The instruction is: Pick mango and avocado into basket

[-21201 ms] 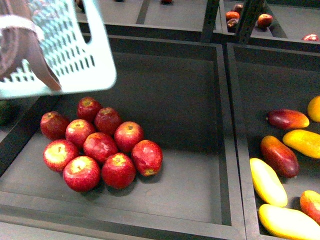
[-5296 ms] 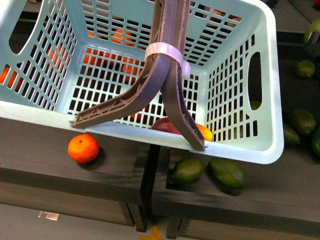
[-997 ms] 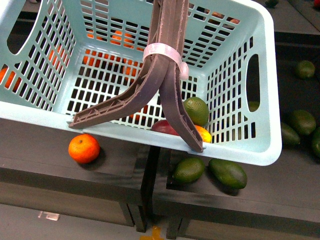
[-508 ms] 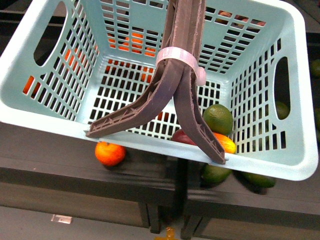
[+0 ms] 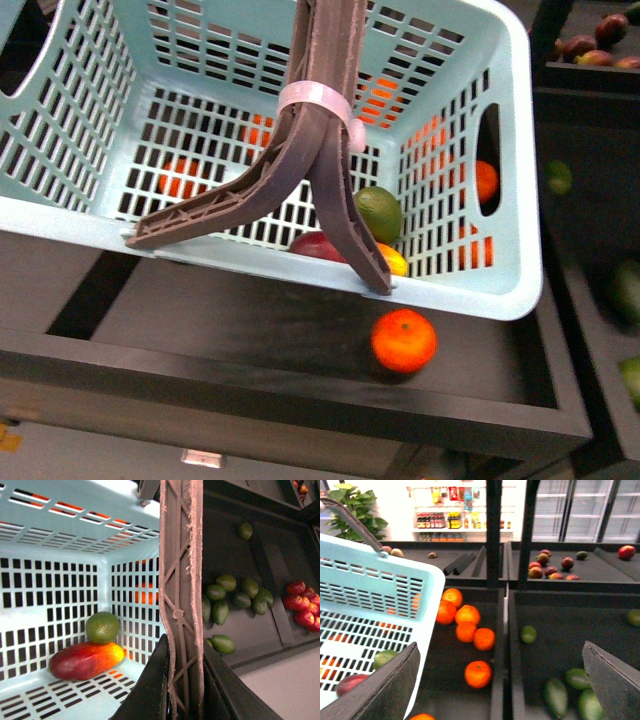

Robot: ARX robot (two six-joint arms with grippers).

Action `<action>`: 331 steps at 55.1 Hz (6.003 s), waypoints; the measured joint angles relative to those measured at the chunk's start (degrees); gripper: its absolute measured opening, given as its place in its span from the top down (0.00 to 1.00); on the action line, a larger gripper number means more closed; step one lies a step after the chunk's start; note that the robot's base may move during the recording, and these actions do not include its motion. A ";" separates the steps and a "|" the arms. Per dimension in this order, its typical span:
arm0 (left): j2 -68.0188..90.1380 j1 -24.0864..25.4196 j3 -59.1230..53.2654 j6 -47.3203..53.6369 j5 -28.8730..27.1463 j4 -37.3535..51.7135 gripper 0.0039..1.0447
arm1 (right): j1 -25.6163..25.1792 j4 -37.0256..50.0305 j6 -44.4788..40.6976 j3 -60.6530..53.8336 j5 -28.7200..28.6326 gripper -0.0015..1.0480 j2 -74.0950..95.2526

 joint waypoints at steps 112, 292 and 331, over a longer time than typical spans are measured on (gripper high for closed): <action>1.42 0.52 -2.60 10.36 7.74 11.69 0.89 | -0.09 -0.02 -0.07 -0.02 -0.02 0.07 0.00; -39.82 28.52 -49.37 24.04 -8.22 36.96 0.75 | -0.09 -0.02 -0.07 -0.02 -0.04 0.07 0.00; -62.23 28.57 -64.70 26.01 -8.17 30.05 0.98 | -0.09 -0.02 -0.07 -0.02 -0.04 0.07 0.00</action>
